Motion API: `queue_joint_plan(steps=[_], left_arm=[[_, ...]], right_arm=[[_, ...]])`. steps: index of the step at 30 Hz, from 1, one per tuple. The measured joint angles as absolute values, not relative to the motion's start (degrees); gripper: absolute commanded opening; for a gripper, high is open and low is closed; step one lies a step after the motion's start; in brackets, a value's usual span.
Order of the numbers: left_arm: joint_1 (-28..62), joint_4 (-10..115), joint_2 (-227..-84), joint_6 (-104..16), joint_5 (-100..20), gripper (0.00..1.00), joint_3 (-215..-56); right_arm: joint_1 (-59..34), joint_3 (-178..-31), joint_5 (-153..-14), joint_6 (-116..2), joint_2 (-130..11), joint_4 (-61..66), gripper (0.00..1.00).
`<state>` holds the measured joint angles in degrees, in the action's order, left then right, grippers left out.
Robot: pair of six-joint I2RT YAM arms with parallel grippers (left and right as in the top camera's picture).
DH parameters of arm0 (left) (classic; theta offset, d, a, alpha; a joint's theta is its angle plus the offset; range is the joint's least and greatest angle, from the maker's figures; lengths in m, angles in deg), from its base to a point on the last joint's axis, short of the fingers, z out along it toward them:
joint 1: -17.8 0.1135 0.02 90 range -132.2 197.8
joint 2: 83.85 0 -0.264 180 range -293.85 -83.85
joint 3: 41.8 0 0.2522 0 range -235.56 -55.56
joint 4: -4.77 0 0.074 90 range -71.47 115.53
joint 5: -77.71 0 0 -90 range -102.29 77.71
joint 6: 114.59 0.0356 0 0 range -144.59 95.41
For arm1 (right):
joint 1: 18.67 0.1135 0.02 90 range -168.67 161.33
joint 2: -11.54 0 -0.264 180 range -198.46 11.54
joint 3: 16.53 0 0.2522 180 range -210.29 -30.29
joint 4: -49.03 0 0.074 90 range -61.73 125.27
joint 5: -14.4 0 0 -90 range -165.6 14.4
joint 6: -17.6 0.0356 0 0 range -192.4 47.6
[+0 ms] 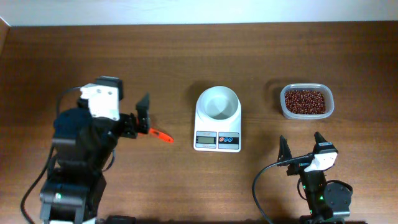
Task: Scoop and weigh 50g on scale
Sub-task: 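Reach the left gripper forward and grasp the orange scoop's bowl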
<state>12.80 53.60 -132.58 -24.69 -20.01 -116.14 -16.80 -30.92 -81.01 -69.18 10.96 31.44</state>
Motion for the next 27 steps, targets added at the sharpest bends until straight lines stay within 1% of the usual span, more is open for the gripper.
queue_joint_plan(steps=[2,3,5,7,9,11,13,14,17,19,22,25,27], left_arm=[[12.8,56.5,-135.3,-24.1,-24.2,0.99,-116.2],[12.8,56.9,-136.4,-24.1,-25.2,0.96,-116.2],[12.8,57.0,-138.3,-24.0,-25.9,0.95,-116.2],[12.8,57.6,-140.4,-26.1,-24.6,0.93,-116.2],[12.8,60.0,-143.2,-31.9,-19.1,0.92,-116.2],[12.9,64.1,-146.1,-38.6,-13.1,0.86,-116.3],[14.0,65.8,-148.5,-43.6,-11.3,0.83,-116.3],[15.4,66.1,-150.5,-45.9,-10.7,0.79,-116.3],[17.9,66.3,-156.1,-48.7,-9.9,0.70,-116.3],[18.4,66.3,-160.4,-49.6,-9.8,0.70,-116.3],[18.4,66.3,-165.4,-51.6,-9.8,0.59,-116.3],[18.4,66.0,-169.7,-55.2,-8.8,0.51,-116.3],[18.4,65.8,-171.6,-57.7,-8.5,0.51,-116.3]], right_arm=[[-16.8,-30.9,-81.0,-69.2,11.0,31.4,0.99],[-16.8,-30.9,-81.0,-69.2,11.0,31.4,0.99],[-16.8,-30.9,-81.0,-69.2,11.0,31.4,0.99],[-16.8,-30.9,-81.0,-69.2,11.0,31.4,0.99],[-16.8,-30.9,-81.0,-69.2,11.0,31.4,0.99],[-16.8,-30.9,-81.0,-69.2,11.0,31.4,0.99],[-16.8,-30.9,-81.0,-69.2,11.0,31.4,0.99],[-16.8,-30.9,-81.0,-69.2,11.0,31.4,0.99],[-16.8,-30.9,-81.0,-69.2,11.0,31.4,0.99],[-16.8,-30.9,-81.0,-69.2,11.0,31.4,0.99],[-16.8,-30.9,-81.0,-69.2,11.0,31.4,0.99],[-16.8,-30.9,-81.0,-69.2,11.0,31.4,0.99],[-16.8,-30.9,-81.0,-69.2,11.0,31.4,0.99]])
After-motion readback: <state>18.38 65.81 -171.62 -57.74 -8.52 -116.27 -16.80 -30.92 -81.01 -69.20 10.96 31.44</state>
